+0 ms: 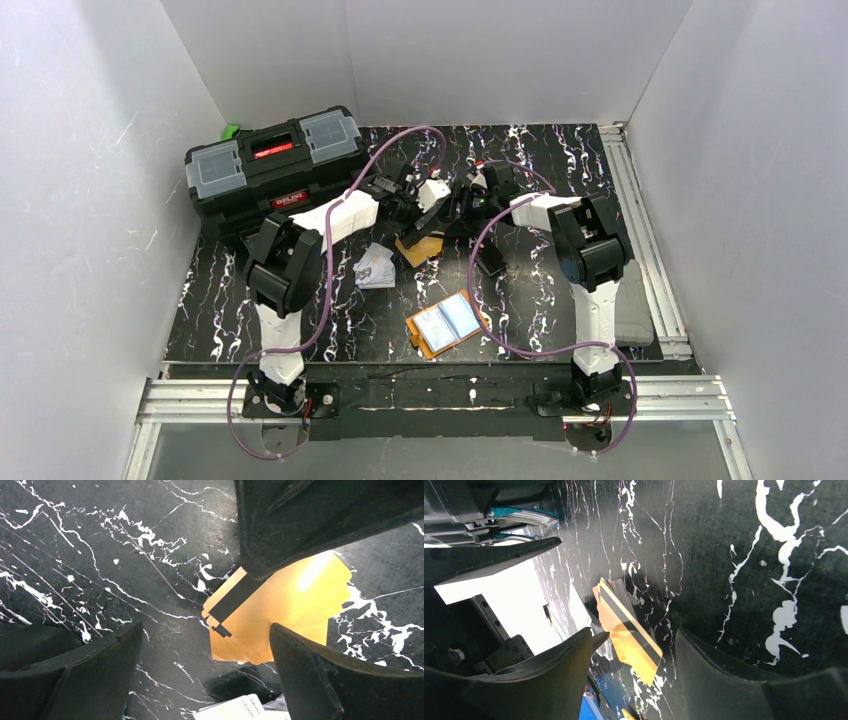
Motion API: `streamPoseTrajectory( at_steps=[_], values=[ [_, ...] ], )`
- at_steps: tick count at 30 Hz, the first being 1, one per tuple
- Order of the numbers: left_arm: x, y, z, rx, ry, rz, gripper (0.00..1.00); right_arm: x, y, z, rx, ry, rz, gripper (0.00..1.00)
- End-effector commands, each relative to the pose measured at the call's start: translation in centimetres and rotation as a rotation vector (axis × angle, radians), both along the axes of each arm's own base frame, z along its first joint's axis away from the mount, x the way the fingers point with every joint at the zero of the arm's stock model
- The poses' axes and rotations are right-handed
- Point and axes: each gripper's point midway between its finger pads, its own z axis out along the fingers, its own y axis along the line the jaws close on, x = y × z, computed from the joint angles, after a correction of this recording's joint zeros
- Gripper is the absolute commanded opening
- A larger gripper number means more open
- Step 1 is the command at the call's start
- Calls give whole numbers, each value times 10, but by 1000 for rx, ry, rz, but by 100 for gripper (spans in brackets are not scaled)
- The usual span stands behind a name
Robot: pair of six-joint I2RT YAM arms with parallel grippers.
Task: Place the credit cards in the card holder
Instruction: Pick up the credit card from the center of the board.
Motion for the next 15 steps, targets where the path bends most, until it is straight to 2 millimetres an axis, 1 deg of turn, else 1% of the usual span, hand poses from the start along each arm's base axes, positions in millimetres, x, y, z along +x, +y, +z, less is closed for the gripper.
streamPoseTrajectory(
  at_steps=[1, 5, 9, 12, 15],
  values=[
    [-1, -14, 2, -16, -10, -23, 98, -7, 1, 1, 11, -9, 11, 68],
    [0, -19, 2, -18, -13, -30, 98, -11, -2, -2, 8, -1, 8, 67],
    [6, -17, 4, -5, -31, -15, 98, -12, -3, -4, 9, 3, 3, 66],
    [8, -11, 15, -5, -44, -3, 98, -11, -3, -4, 10, 3, 0, 65],
    [6, -5, 28, -25, -32, 8, 98, -10, -3, -6, 10, 4, -2, 65]
  ],
)
